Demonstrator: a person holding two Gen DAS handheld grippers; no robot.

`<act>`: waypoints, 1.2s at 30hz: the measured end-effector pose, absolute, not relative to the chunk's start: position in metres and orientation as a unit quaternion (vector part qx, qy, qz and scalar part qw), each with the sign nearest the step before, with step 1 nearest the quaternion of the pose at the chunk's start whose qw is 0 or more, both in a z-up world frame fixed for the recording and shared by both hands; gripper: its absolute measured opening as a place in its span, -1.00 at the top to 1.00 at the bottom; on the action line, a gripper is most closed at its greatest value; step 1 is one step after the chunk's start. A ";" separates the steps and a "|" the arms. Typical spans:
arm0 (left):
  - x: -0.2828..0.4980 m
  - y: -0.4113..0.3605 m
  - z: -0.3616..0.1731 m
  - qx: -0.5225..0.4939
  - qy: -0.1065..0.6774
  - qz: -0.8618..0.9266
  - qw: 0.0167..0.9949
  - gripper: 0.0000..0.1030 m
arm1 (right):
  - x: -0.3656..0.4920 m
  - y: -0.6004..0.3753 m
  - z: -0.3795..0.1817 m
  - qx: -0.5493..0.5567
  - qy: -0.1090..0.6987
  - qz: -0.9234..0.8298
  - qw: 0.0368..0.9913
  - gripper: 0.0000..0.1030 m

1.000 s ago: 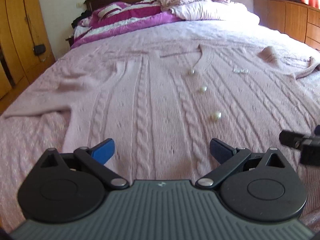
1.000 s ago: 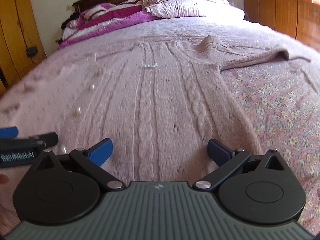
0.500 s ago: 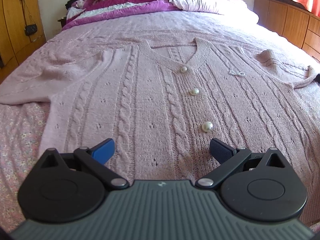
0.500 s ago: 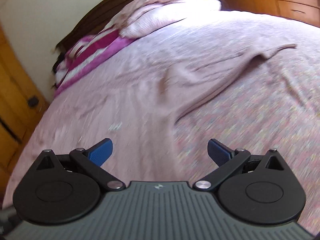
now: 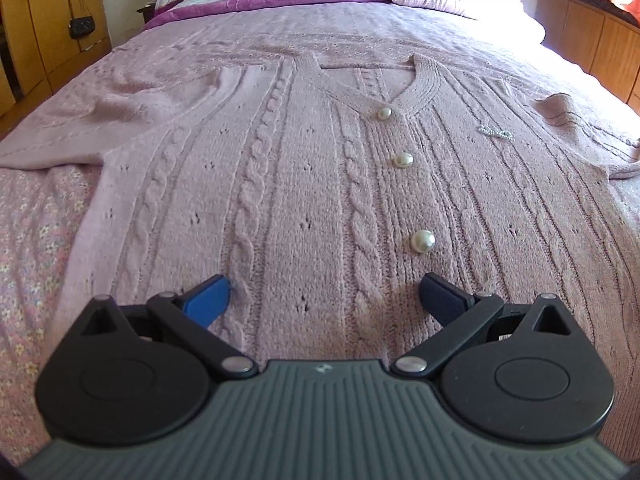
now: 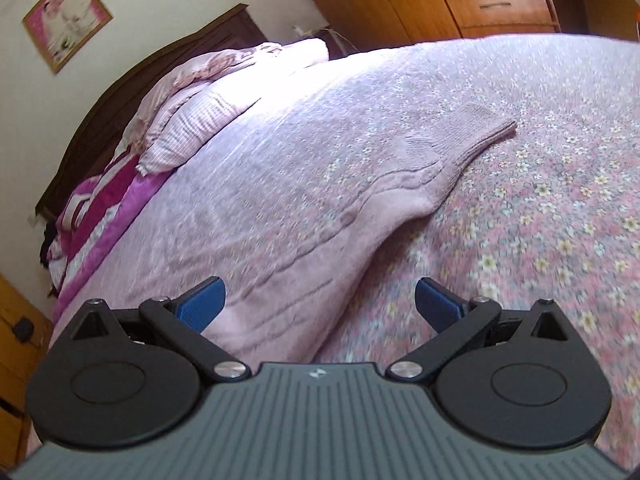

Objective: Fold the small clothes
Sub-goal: 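Reach the right gripper to a cardigan sleeve cuff and close on it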

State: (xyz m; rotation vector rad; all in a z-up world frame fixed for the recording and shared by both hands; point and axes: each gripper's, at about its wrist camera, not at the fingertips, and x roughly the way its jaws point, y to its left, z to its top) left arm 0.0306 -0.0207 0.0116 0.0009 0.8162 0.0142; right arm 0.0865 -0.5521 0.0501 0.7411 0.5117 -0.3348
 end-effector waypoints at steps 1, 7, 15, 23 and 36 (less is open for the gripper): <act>0.030 -0.021 0.011 0.001 0.396 0.007 0.918 -1.00 | 0.092 -0.559 0.047 0.369 0.245 -0.167 0.881 -1.00; 0.031 -0.018 0.011 -0.001 0.400 0.000 0.917 -1.00 | 0.108 -0.586 0.019 0.454 0.224 -0.182 0.843 -1.00; 0.031 -0.021 0.010 0.008 0.402 0.000 0.916 -1.00 | 0.132 -0.603 0.014 0.459 0.209 -0.188 0.842 -0.99; 0.032 -0.022 0.010 0.012 0.404 -0.001 0.915 -1.00 | 0.127 -0.602 0.005 0.435 0.236 -0.171 0.852 0.49; 0.037 -0.019 0.017 0.011 0.411 -0.018 0.911 -1.00 | 0.078 -0.569 0.067 0.418 0.140 -0.113 0.890 0.85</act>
